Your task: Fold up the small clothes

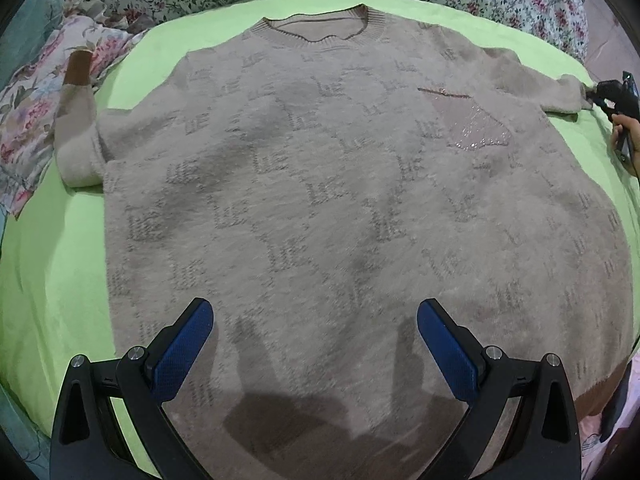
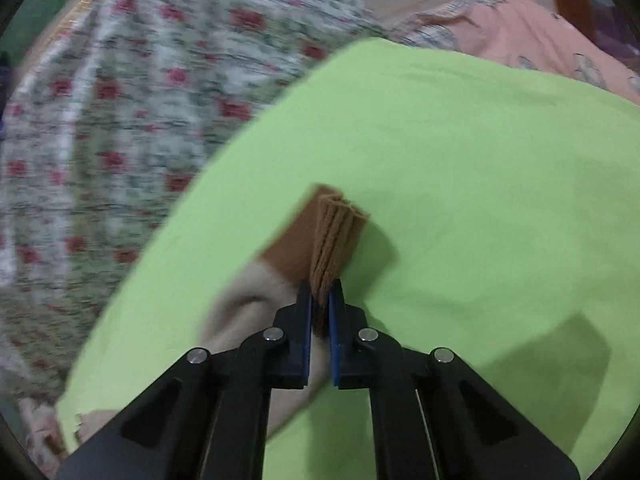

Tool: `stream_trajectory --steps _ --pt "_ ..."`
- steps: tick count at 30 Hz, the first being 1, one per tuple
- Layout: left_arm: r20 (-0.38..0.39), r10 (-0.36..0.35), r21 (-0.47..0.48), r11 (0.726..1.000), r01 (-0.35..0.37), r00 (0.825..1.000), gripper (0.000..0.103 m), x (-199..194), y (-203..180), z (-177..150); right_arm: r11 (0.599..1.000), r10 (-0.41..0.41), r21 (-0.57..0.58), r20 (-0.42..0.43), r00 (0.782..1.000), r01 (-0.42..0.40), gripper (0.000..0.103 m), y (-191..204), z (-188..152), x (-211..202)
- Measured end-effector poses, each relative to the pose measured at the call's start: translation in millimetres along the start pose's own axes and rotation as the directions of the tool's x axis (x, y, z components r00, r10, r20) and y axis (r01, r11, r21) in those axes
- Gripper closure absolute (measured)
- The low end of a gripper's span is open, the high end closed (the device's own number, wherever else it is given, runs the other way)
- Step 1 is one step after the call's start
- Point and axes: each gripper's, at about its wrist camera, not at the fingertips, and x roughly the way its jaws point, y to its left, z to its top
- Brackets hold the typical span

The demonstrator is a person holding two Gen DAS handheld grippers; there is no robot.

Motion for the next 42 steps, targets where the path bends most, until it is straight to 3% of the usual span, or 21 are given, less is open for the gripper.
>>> stream_trajectory --steps 6,9,12,15,16,17,21,23,24,27,30,31,32,34,40,42 --pt "0.020 -0.033 -0.002 0.999 0.033 0.999 0.001 -5 -3 -4 0.969 0.190 -0.155 -0.040 0.981 -0.194 0.095 84 -33 -46" --pt "0.030 -0.040 -0.024 0.999 0.041 0.999 0.001 -9 4 -9 0.914 0.303 -0.237 -0.140 0.943 -0.329 0.095 146 -74 -64" --pt "0.040 -0.045 -0.055 0.997 0.048 0.998 0.001 -13 16 -14 0.836 0.391 -0.289 -0.279 0.877 -0.465 0.095 211 -131 -72" --pt "0.049 -0.049 -0.086 0.995 0.053 0.998 0.001 -17 28 -18 0.758 0.451 -0.285 -0.422 0.787 -0.587 0.095 271 -198 -70" --pt "0.053 -0.052 -0.100 0.993 0.057 0.997 0.001 -19 34 -20 0.744 0.459 -0.277 -0.450 0.766 -0.608 0.095 282 -211 -68" --pt "0.057 -0.055 -0.114 0.992 0.061 0.997 0.001 -20 40 -21 0.720 0.476 -0.255 -0.495 0.727 -0.645 0.095 300 -236 -65" --pt "0.072 -0.069 -0.162 0.984 0.080 0.995 0.001 -23 63 -27 0.671 0.479 -0.195 -0.622 0.619 -0.715 0.095 349 -316 -52" --pt "0.081 -0.081 -0.188 0.978 0.095 0.993 0.001 -24 74 -29 0.660 0.475 -0.160 -0.668 0.573 -0.734 0.095 363 -345 -44" --pt "0.084 -0.086 -0.198 0.975 0.101 0.993 0.001 -23 79 -30 0.657 0.468 -0.159 -0.681 0.563 -0.737 0.095 370 -355 -41" --pt "0.101 -0.118 -0.227 0.964 0.138 0.988 0.001 -23 92 -28 0.651 0.426 -0.181 -0.717 0.552 -0.738 0.095 380 -389 -33" --pt "0.131 -0.155 -0.249 0.951 0.184 0.979 0.001 -23 104 -18 0.661 0.402 -0.168 -0.744 0.534 -0.732 0.088 385 -407 -21" --pt "0.139 -0.164 -0.252 0.948 0.195 0.977 0.001 -23 106 -13 0.672 0.392 -0.159 -0.753 0.529 -0.723 0.073 383 -407 -17" --pt "0.155 -0.177 -0.253 0.944 0.213 0.972 0.001 -22 109 -4 0.683 0.393 -0.126 -0.767 0.507 -0.720 0.066 377 -406 -13" --pt "0.180 -0.187 -0.247 0.942 0.228 0.966 0.001 -19 111 11 0.679 0.435 -0.091 -0.749 0.499 -0.728 0.052 373 -397 -21" --pt "0.193 -0.269 -0.238 0.920 0.311 0.944 0.001 20 116 86 0.683 0.515 -0.096 -0.640 0.571 -0.724 0.051 328 -350 -63" --pt "0.175 -0.295 -0.249 0.910 0.332 0.939 0.001 41 117 112 0.701 0.530 -0.096 -0.593 0.606 -0.707 0.051 302 -331 -78"
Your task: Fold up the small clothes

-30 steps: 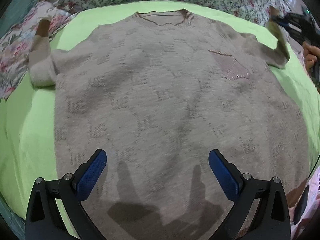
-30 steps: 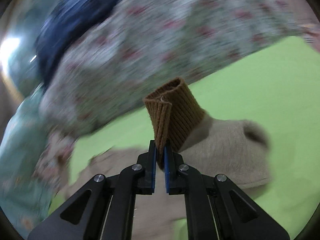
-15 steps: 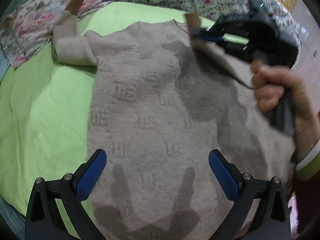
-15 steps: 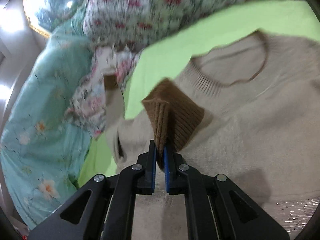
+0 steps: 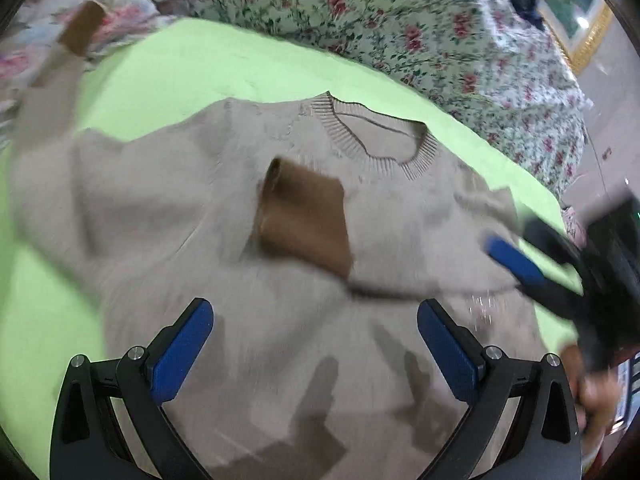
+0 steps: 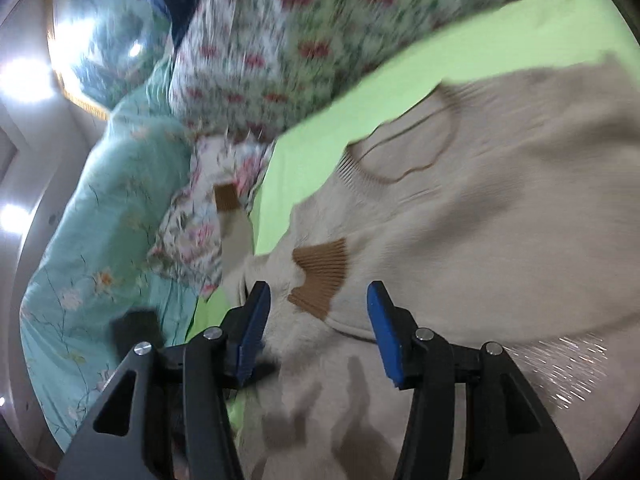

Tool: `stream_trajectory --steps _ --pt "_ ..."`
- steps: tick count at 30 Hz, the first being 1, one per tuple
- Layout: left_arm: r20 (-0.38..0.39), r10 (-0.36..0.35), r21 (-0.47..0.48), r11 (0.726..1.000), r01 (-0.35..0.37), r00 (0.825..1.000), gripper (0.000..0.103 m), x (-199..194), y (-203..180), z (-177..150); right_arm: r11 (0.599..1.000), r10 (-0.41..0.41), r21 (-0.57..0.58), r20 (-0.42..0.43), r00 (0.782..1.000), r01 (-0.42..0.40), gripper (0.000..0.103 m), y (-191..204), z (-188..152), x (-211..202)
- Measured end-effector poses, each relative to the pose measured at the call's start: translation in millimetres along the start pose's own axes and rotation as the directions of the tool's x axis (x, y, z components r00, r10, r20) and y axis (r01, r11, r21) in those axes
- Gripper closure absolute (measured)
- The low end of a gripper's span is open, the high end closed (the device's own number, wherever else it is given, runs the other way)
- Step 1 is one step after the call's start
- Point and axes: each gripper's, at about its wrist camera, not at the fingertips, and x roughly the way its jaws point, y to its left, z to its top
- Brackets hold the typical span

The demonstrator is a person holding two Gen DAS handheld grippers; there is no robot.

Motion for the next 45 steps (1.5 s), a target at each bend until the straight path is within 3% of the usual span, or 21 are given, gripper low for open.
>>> stream_trajectory --steps 3,5,7,8,9,10,15,19,23,28,31,32,33,34,36,38,40,42,43,44,45 --pt "-0.020 -0.021 -0.002 1.000 0.021 1.000 0.004 26 -4 20 0.999 -0.023 0.025 0.050 0.998 0.022 0.051 -14 -8 -37" --pt "-0.028 -0.017 0.000 1.000 0.017 0.999 0.018 42 -4 29 0.998 -0.032 0.051 0.072 0.997 0.029 0.051 -21 -14 -54" --pt "-0.023 -0.016 0.008 1.000 0.016 1.000 0.056 54 -6 34 0.997 -0.049 0.067 0.094 0.994 0.043 0.051 -28 -18 -69" --pt "-0.021 -0.011 0.013 1.000 0.011 1.000 0.068 58 -7 36 0.996 -0.057 0.073 0.101 0.993 0.049 0.051 -30 -19 -73" --pt "-0.016 0.004 0.019 1.000 -0.004 1.000 0.092 61 -8 37 0.995 -0.065 0.078 0.109 0.992 0.057 0.051 -33 -20 -79" --pt "-0.010 0.000 0.018 1.000 0.000 1.000 0.096 59 -8 35 0.995 -0.070 0.077 0.114 0.991 0.061 0.051 -33 -21 -81" --pt "0.177 0.002 0.028 1.000 -0.007 0.984 0.097 -1 -7 15 0.989 -0.148 0.054 0.173 0.974 0.140 0.051 -44 -18 -112" --pt "0.107 0.041 0.023 0.999 -0.044 0.993 0.096 17 12 4 0.957 -0.290 0.074 0.201 0.936 0.281 0.051 -66 2 -122" --pt "0.130 0.025 -0.002 1.000 -0.025 0.991 0.096 13 23 -4 0.919 -0.393 0.099 0.173 0.903 0.381 0.047 -91 35 -116" --pt "0.138 0.017 -0.020 1.000 -0.014 0.990 0.096 12 29 -8 0.869 -0.495 0.058 0.065 0.867 0.492 0.044 -124 75 -72" --pt "0.141 0.017 -0.028 1.000 -0.013 0.990 0.096 8 31 -8 0.856 -0.515 0.050 -0.003 0.857 0.514 0.045 -145 82 -41" --pt "0.140 0.017 -0.026 1.000 -0.014 0.990 0.096 8 31 -7 0.857 -0.515 0.033 0.005 0.857 0.514 0.049 -144 82 -37" --pt "0.140 0.020 -0.019 1.000 -0.017 0.990 0.096 7 30 -7 0.859 -0.512 -0.001 0.010 0.859 0.512 0.084 -141 82 -32" --pt "0.140 0.024 -0.013 1.000 -0.022 0.990 0.097 7 28 -7 0.861 -0.509 -0.017 0.000 0.861 0.509 0.094 -139 83 -30" --pt "0.151 0.025 0.006 1.000 -0.027 0.988 0.096 4 23 -5 0.865 -0.500 -0.008 0.054 0.864 0.501 0.094 -132 85 -42" --pt "0.153 0.013 0.015 1.000 -0.016 0.988 0.096 6 20 -4 0.847 -0.527 -0.016 0.094 0.845 0.531 0.094 -127 84 -50" --pt "0.135 0.033 0.021 0.999 -0.036 0.990 0.096 14 19 -5 0.828 -0.559 -0.014 0.064 0.827 0.560 0.092 -131 84 -45" --pt "0.113 0.036 0.013 0.999 -0.038 0.993 0.096 20 21 -6 0.771 -0.635 -0.008 0.050 0.771 0.636 0.085 -133 81 -44" --pt "0.115 0.031 0.010 0.999 -0.032 0.993 0.096 19 22 -7 0.759 -0.648 -0.006 0.075 0.758 0.650 0.085 -127 79 -48" --pt "0.120 0.024 0.009 1.000 -0.026 0.992 0.095 17 23 -7 0.759 -0.645 -0.006 0.126 0.753 0.651 0.085 -114 74 -56" --pt "0.125 0.021 0.009 1.000 -0.022 0.992 0.093 15 24 -7 0.774 -0.623 -0.019 0.157 0.766 0.633 0.084 -103 69 -59"
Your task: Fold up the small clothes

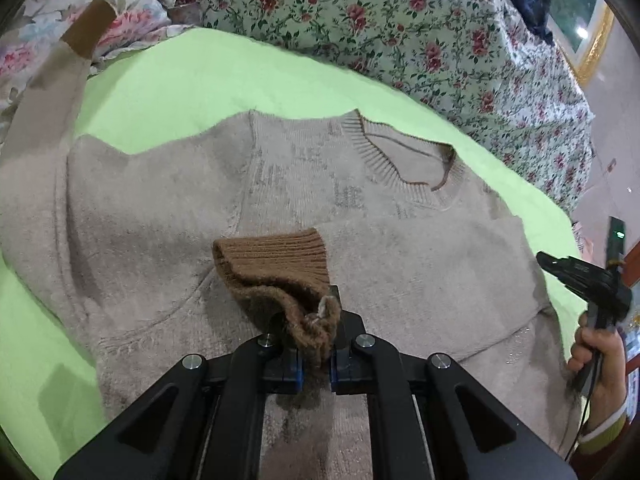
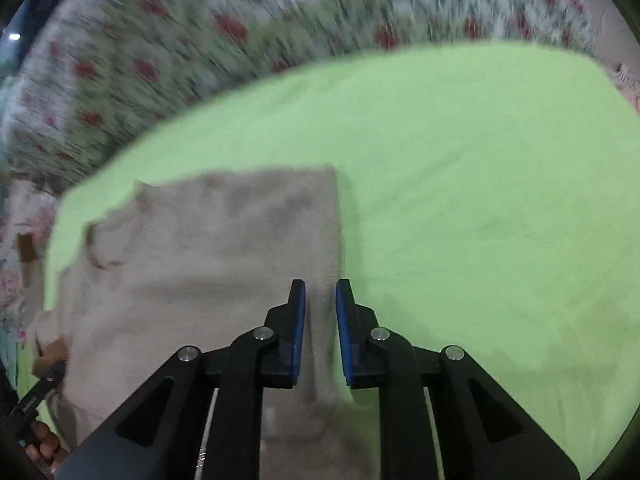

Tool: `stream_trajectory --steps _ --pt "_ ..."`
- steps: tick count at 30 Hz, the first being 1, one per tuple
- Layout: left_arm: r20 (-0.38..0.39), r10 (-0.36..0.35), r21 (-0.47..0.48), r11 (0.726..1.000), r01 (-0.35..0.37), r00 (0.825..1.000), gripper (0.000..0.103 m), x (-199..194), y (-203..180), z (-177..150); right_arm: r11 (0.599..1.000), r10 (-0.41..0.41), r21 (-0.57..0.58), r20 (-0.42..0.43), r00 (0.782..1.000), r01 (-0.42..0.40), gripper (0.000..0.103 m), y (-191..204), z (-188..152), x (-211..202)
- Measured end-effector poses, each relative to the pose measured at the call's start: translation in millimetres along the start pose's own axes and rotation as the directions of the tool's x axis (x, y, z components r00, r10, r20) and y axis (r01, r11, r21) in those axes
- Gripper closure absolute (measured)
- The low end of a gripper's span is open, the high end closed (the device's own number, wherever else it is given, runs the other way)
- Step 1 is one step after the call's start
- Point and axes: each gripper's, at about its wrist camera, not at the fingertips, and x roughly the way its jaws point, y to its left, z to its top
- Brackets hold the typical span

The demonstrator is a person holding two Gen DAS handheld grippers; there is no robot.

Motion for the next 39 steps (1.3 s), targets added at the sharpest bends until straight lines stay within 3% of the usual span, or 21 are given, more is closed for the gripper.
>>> stream_trajectory --steps 1,2,3,5,8,11,16,17,19,20,22,24,27,31,37,38,39 --pt "0.000 0.000 -0.001 1.000 0.000 1.000 0.093 -1 0 0 0.999 0.046 -0.028 0.022 0.999 -0.046 0.075 11 -5 -9" --pt "-0.001 0.000 -0.002 1.000 0.000 1.000 0.093 -1 0 0 0.990 0.108 -0.087 0.016 0.994 -0.107 0.070 28 -15 -15" --pt "-0.004 0.002 -0.002 1.000 -0.002 1.000 0.093 -2 1 -1 0.983 0.137 -0.121 -0.015 0.991 -0.137 0.058 39 -22 -13" --pt "-0.004 0.007 -0.001 1.000 -0.007 1.000 0.092 -5 2 -2 0.978 0.152 -0.132 -0.092 0.984 -0.163 0.057 48 -37 0" --pt "0.003 0.013 -0.002 1.000 -0.013 1.000 0.090 -18 12 -8 0.991 0.100 -0.074 -0.142 0.985 -0.111 0.057 33 -50 16" --pt "0.014 0.040 -0.012 0.999 -0.040 0.999 0.089 -37 28 -14 0.987 0.159 0.018 -0.121 0.980 -0.158 0.057 19 -56 2" --pt "0.062 0.088 -0.061 0.995 -0.085 0.994 0.091 -74 65 -11 0.963 0.270 0.026 -0.106 0.957 -0.269 0.055 32 -79 -39" --pt "0.071 0.105 -0.068 0.993 -0.100 0.992 0.090 -79 72 -8 0.958 0.286 0.020 -0.109 0.952 -0.285 0.055 39 -82 -42" --pt "0.086 0.148 -0.080 0.987 -0.141 0.985 0.078 -86 85 2 0.948 0.316 0.011 -0.123 0.941 -0.317 0.053 53 -91 -48" --pt "0.094 0.168 -0.088 0.983 -0.160 0.981 0.073 -88 93 9 0.943 0.332 0.009 -0.132 0.934 -0.334 0.052 57 -97 -51" --pt "0.101 0.211 -0.096 0.975 -0.202 0.972 0.043 -90 106 25 0.930 0.365 0.009 -0.154 0.918 -0.368 0.051 66 -108 -53" --pt "0.115 0.254 -0.088 0.965 -0.245 0.960 0.041 -90 118 43 0.921 0.383 0.001 -0.173 0.907 -0.389 0.050 74 -119 -57" --pt "0.128 0.322 -0.074 0.946 -0.315 0.938 0.029 -80 138 80 0.915 0.396 -0.001 -0.204 0.896 -0.404 0.050 82 -131 -57" --pt "0.110 0.422 -0.077 0.906 -0.416 0.900 0.025 -53 170 124 0.915 0.398 0.023 -0.225 0.889 -0.403 0.050 79 -140 -55" --pt "0.040 0.489 -0.081 0.871 -0.485 0.871 0.025 0 201 164 0.915 0.395 0.022 -0.262 0.881 -0.404 0.049 83 -146 -45" --pt "0.041 0.506 -0.068 0.862 -0.502 0.862 0.025 5 201 167 0.916 0.392 0.021 -0.266 0.881 -0.401 0.050 83 -147 -43" --pt "0.040 0.522 -0.049 0.853 -0.520 0.852 0.035 13 201 170 0.916 0.391 0.021 -0.269 0.880 -0.400 0.050 83 -147 -41"
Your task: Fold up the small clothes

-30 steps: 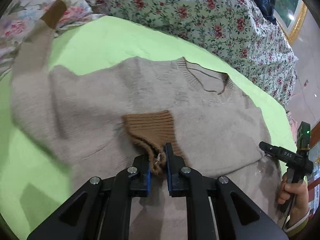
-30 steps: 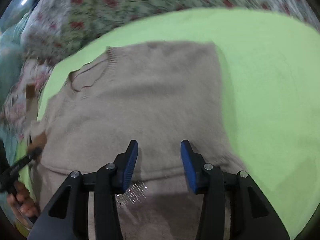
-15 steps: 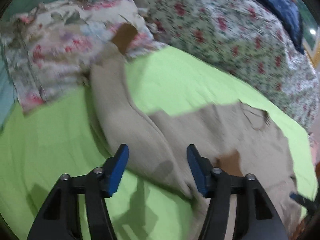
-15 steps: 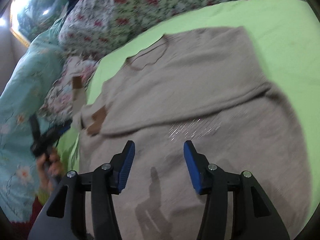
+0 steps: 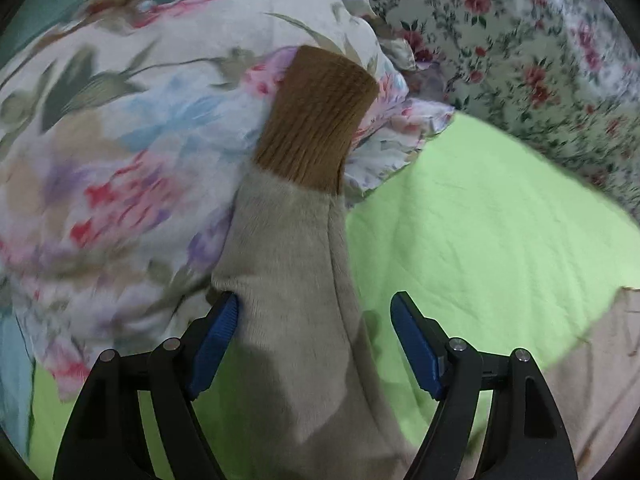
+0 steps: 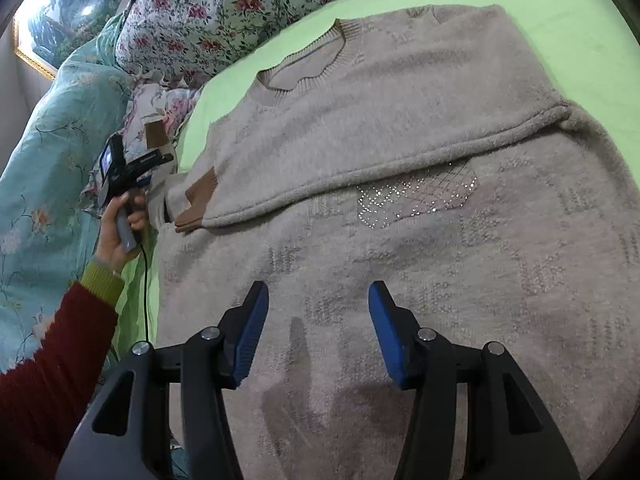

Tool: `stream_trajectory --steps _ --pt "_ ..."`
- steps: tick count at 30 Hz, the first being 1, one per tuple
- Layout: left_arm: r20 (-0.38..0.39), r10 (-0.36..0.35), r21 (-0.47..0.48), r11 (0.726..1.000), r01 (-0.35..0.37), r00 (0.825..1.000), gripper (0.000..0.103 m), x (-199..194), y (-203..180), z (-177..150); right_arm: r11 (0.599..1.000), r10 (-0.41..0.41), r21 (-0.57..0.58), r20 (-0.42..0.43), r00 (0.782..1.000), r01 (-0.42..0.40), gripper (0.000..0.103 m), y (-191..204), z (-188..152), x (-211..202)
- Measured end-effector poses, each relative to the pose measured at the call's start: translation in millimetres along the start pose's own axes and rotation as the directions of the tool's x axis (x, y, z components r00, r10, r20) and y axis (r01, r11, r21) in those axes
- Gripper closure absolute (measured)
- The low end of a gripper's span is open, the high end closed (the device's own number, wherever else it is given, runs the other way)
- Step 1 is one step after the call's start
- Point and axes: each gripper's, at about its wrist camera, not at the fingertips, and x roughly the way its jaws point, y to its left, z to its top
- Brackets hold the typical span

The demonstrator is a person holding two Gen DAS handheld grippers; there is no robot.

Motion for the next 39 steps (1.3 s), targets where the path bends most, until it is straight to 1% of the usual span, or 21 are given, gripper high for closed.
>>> stream_trajectory --steps 1,2,3,7,11,12,14,15,17,20,23,24,25,27,29,30,33,34,36,38,39 --pt "-0.004 0.008 0.009 1.000 -0.008 1.000 0.068 5 -3 0 1.000 0.001 0.002 -0.003 1.000 -0.001 0.050 0 0 1" --pt "-0.016 0.012 0.012 1.000 -0.012 1.000 0.086 10 -3 1 1.000 0.003 0.003 -0.005 1.000 -0.003 0.050 -1 0 2" --pt "-0.023 0.006 0.004 1.000 -0.006 1.000 0.095 11 -2 1 1.000 0.003 0.003 -0.004 1.000 -0.003 0.050 -1 0 2" --pt "0.033 -0.098 -0.043 0.994 0.100 0.995 0.097 -13 11 -5 1.000 0.012 0.002 0.018 1.000 -0.012 0.050 0 -1 -5" --pt "0.112 -0.219 -0.020 0.975 0.223 0.969 0.097 -62 7 -21 1.000 0.020 0.012 0.040 0.999 -0.021 0.050 -1 -3 -12" --pt "0.138 -0.269 -0.004 0.962 0.272 0.953 0.097 -80 2 -28 1.000 0.021 0.014 0.044 0.999 -0.022 0.050 -1 -3 -13" --pt "0.169 -0.333 0.026 0.942 0.334 0.928 0.097 -106 -8 -38 0.999 0.027 0.018 0.055 0.998 -0.028 0.049 0 -5 -17" --pt "0.187 -0.380 0.055 0.925 0.376 0.906 0.097 -124 -19 -45 0.999 0.030 0.018 0.059 0.998 -0.031 0.050 1 -6 -19" --pt "0.207 -0.436 0.101 0.900 0.424 0.876 0.097 -145 -37 -53 0.999 0.034 0.017 0.071 0.997 -0.036 0.050 3 -8 -23" --pt "0.201 -0.537 0.171 0.843 0.511 0.819 0.097 -175 -78 -67 0.999 0.040 0.022 0.083 0.996 -0.042 0.050 2 -10 -30" --pt "0.167 -0.647 0.245 0.758 0.604 0.744 0.097 -198 -117 -82 0.998 0.048 0.038 0.097 0.994 -0.052 0.050 -2 -11 -34" --pt "0.159 -0.685 0.285 0.721 0.632 0.711 0.097 -206 -130 -91 0.998 0.048 0.043 0.102 0.994 -0.052 0.049 -3 -12 -35" --pt "0.151 -0.707 0.313 0.697 0.645 0.691 0.097 -213 -140 -99 0.997 0.048 0.050 0.108 0.993 -0.054 0.049 -5 -12 -35" --pt "0.104 -0.739 0.379 0.649 0.660 0.666 0.097 -222 -168 -119 0.996 0.048 0.066 0.114 0.992 -0.056 0.049 -9 -11 -35" --pt "0.053 -0.736 0.410 0.632 0.657 0.675 0.097 -216 -190 -134 0.995 0.052 0.079 0.123 0.991 -0.062 0.049 -14 -7 -33" --pt "0.005 -0.728 0.424 0.622 0.658 0.685 0.097 -207 -202 -143 0.995 0.050 0.085 0.127 0.991 -0.061 0.049 -16 -5 -32" --pt "-0.081 -0.688 0.445 0.623 0.643 0.722 0.096 -185 -222 -161 0.992 0.055 0.103 0.146 0.988 -0.070 0.049 -20 6 -27" --pt "-0.098 -0.675 0.440 0.630 0.640 0.732 0.094 -180 -224 -165 0.992 0.054 0.107 0.153 0.987 -0.071 0.049 -21 10 -26" --pt "-0.118 -0.663 0.421 0.641 0.642 0.739 0.092 -174 -221 -169 0.991 0.056 0.107 0.168 0.984 -0.074 0.049 -21 22 -23" --pt "-0.125 -0.657 0.399 0.653 0.644 0.743 0.083 -172 -212 -171 0.991 0.063 0.108 0.179 0.982 -0.083 0.049 -19 36 -19" --pt "-0.112 -0.655 0.388 0.664 0.640 0.747 0.072 -175 -204 -173 0.990 0.066 0.107 0.185 0.980 -0.087 0.049 -18 44 -17"
